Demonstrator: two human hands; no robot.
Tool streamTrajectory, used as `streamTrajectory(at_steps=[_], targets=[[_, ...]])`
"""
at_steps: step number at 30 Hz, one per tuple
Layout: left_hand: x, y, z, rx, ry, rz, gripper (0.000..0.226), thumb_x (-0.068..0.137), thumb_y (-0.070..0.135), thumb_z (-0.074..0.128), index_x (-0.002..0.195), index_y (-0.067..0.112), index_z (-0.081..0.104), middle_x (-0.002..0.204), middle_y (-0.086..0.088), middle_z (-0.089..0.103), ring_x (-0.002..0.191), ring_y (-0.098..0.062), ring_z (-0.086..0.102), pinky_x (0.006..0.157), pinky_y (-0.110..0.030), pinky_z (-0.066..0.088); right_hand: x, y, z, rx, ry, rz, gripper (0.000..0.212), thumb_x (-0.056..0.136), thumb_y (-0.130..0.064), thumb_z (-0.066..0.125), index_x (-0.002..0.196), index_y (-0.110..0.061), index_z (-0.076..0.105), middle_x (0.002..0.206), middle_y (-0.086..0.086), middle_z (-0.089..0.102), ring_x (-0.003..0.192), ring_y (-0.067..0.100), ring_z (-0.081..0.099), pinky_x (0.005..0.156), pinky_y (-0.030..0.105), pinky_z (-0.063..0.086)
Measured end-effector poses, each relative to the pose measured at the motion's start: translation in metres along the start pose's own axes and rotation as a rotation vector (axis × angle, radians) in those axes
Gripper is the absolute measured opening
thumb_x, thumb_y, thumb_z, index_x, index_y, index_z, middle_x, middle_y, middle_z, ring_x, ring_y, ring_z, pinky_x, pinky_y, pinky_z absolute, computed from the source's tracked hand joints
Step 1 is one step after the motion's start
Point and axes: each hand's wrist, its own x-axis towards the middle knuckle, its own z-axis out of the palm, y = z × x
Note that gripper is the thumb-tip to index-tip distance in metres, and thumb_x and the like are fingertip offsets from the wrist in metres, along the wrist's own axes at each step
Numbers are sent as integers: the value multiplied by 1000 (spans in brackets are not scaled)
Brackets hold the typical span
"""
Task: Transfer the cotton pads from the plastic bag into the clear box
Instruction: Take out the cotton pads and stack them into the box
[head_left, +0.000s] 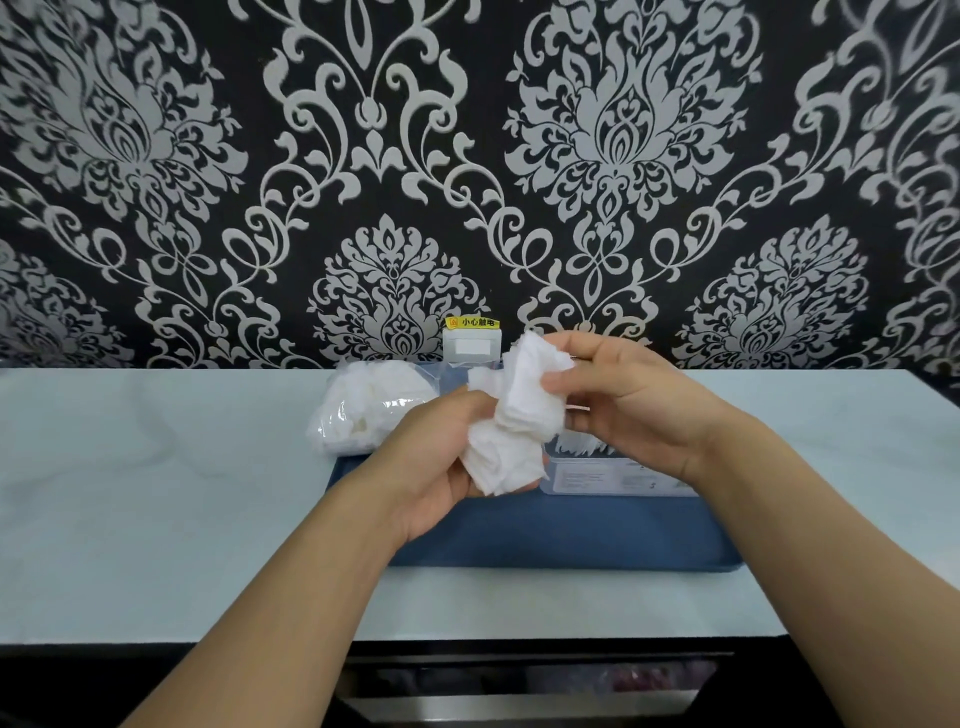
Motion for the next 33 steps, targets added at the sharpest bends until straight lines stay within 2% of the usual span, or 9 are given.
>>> streamTrajectory(at_steps=[3,8,12,14,17,19,24,29,33], targets=[[1,-1,0,-10,-32,-18,35,95,11,45,122,7,67,122,-25,70,110,-45,67,82,-54,58,-6,1,1,-182,-18,-25,38,84,-1,71,121,-6,65,101,11,68,96,25,58,85,35,47],[2,-3,-1,-15,-41,-23,44,92,8,37,127,11,63,119,-17,73,110,-39,69,83,-52,60,-11,0,0,-203,-62,-30,34,87,0,70,119,-12,70,103,11,70,96,23,63,87,35,50],[0,-5,4,129,-14,26,38,95,9,39,115,14,70,106,-10,75,95,-25,68,74,-36,56,-11,2,3,-208,-42,-35,29,87,-2,70,112,-15,73,100,8,74,92,18,67,82,27,53],[0,-6,5,171,-21,44,41,96,11,36,122,16,68,113,-13,73,96,-23,67,72,-34,56,-9,4,5,-270,7,-73,29,89,2,68,111,-15,73,97,5,74,88,20,64,81,29,53],[-2,-6,6,168,-81,61,48,94,9,33,128,18,65,123,-11,72,109,-27,68,91,-43,57,-9,3,4,-419,42,-121,40,87,5,71,120,-19,70,97,-3,67,82,26,52,77,33,52],[-4,-6,7,257,-92,88,49,83,7,46,125,25,66,124,-9,72,117,-27,66,102,-46,52,-11,2,4,-486,-4,-105,50,87,3,71,128,-25,66,99,-8,60,80,23,51,73,26,52],[-5,-5,3,390,-80,120,73,59,3,50,125,32,62,122,-1,69,114,-20,63,84,-28,50,-10,5,11,-726,-1,-268,35,83,2,73,107,-23,72,102,-8,63,89,7,58,78,17,46],[-7,4,3,129,-69,88,68,77,-19,37,120,24,68,121,-5,73,111,-25,64,86,-36,50,-18,-1,2,-296,20,-225,22,88,11,64,103,-5,68,119,25,67,101,28,65,91,51,56],[-8,8,4,-106,-75,82,70,81,-24,30,121,19,68,126,-10,72,122,-31,65,103,-45,48,-18,-6,-9,128,11,-161,20,88,8,49,97,-7,59,105,16,68,95,28,64,84,47,57]])
